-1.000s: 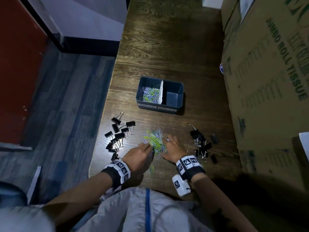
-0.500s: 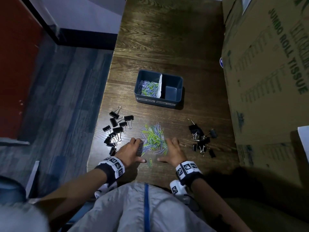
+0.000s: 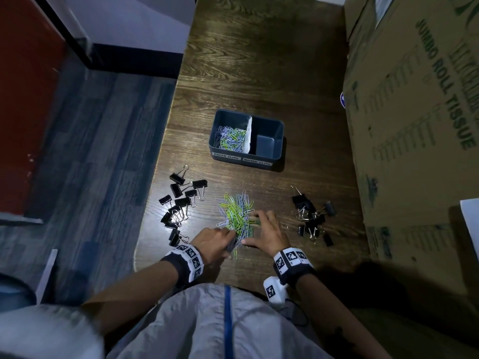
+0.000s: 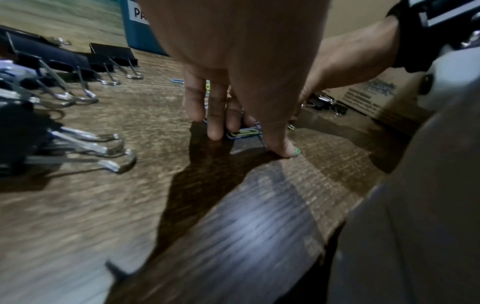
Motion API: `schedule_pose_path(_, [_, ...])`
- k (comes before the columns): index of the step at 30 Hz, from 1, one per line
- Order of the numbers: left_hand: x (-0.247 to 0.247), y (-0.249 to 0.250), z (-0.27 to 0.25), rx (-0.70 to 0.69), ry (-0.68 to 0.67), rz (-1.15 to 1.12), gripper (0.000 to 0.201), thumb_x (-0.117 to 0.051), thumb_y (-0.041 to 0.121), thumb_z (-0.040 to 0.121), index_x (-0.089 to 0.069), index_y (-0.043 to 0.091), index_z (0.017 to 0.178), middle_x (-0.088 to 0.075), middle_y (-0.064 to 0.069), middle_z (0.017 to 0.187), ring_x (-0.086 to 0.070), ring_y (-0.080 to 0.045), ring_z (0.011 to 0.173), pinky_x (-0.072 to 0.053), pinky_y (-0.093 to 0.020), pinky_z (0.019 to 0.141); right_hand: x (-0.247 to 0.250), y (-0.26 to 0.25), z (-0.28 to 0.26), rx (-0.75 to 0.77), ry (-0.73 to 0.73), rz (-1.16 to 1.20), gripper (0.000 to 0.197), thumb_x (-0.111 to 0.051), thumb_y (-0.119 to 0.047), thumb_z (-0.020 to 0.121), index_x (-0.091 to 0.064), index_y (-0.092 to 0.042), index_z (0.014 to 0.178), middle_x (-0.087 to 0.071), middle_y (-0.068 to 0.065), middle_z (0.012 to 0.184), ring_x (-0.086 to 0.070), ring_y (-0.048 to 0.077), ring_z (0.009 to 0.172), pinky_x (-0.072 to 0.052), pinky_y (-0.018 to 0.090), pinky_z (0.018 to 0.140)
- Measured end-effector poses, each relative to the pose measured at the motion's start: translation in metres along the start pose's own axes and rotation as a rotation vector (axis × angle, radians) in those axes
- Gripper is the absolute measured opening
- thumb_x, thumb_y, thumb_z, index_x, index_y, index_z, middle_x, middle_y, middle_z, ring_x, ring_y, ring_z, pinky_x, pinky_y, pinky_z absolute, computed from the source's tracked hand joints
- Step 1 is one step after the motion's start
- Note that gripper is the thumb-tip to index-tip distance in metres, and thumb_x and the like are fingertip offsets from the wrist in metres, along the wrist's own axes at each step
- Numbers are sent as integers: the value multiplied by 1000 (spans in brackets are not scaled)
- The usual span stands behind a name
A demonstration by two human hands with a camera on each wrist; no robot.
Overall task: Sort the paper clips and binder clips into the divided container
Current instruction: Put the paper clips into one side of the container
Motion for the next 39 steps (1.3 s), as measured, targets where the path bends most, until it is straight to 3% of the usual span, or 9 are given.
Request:
schedule_pose_path(5, [18,-13,8,64,188,-85,31,-62,30,90,-50,14,114,-61,-5,102,-63,-23,80,-43,-28,59,16,-12,9,19,10,-88,95,-82,-54,70,-29,-32,147,-33,1,135,-35,24,129,-43,45,103])
schedule_pose_path(8, [19,-30,5,128,163,-34,74,-68,60,74,-44,16,128,-52,-4,118,-54,-21,100,-50,-31,68,24,-17,13,31,-151,-244,123,-89,-46,64,-10,-31,157,-15,4,157,-20,32,143,-33,52,112])
schedule_pose_path(10, [17,-38,3,187,75,2,109,-69,73,61,-22,21,145,-37,-6,138,-44,-21,116,-53,-37,81,22,-20,12,45,-254,-378,136,-92,-38,62,3,-30,159,8,4,166,-3,33,150,-20,55,118])
schedule_pose_path(13, [17,-43,8,251,25,53,137,-75,72,56,8,22,153,-7,-6,159,-35,-27,131,-49,-44,94,16,-25,16,71,-289,-515,140,-92,-38,63,11,-25,158,18,8,165,1,39,150,-16,55,120])
schedule_pose_path(17, [21,-36,28,305,13,-24,140,-82,57,63,21,20,151,11,-3,162,-29,-31,136,-48,-43,99,15,-33,27,79,-221,-543,144,-93,-43,61,11,-20,158,12,12,166,-9,39,148,-25,53,118])
schedule_pose_path(22, [32,-27,45,306,-75,-39,124,-82,43,71,7,18,154,8,-7,162,-18,-37,143,-46,-47,102,9,-42,32,148,-220,-539,141,-94,-37,59,4,-21,159,12,5,167,-16,39,145,-29,55,116])
schedule_pose_path(27, [24,-21,36,201,18,-40,75,-76,24,80,-32,12,140,-32,-9,142,-43,-27,119,-55,-36,81,11,-40,20,230,-200,-485,101,-85,-24,76,-23,-21,156,-12,3,165,-23,33,143,-36,49,109])
schedule_pose_path(31, [25,-19,26,171,90,-128,55,-70,12,80,-45,13,130,-48,-10,126,-57,-26,102,-51,-33,79,10,-36,14,237,-145,-420,65,-75,-13,85,-47,-22,143,-31,6,153,-36,31,138,-43,47,105])
schedule_pose_path(39, [45,-24,21,197,134,-193,31,-64,4,85,-63,19,111,-66,-2,100,-63,-20,83,-53,-30,75,22,-41,20,190,-123,-331,32,-70,-3,88,-72,-14,118,-66,12,115,-65,35,103,-54,44,92])
Point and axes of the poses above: each hand's wrist, its own z-axis towards the middle knuckle, its own x-axis out of the back of the hand, y = z × x, the point moved 3 cm from there along z, towards the middle knuckle
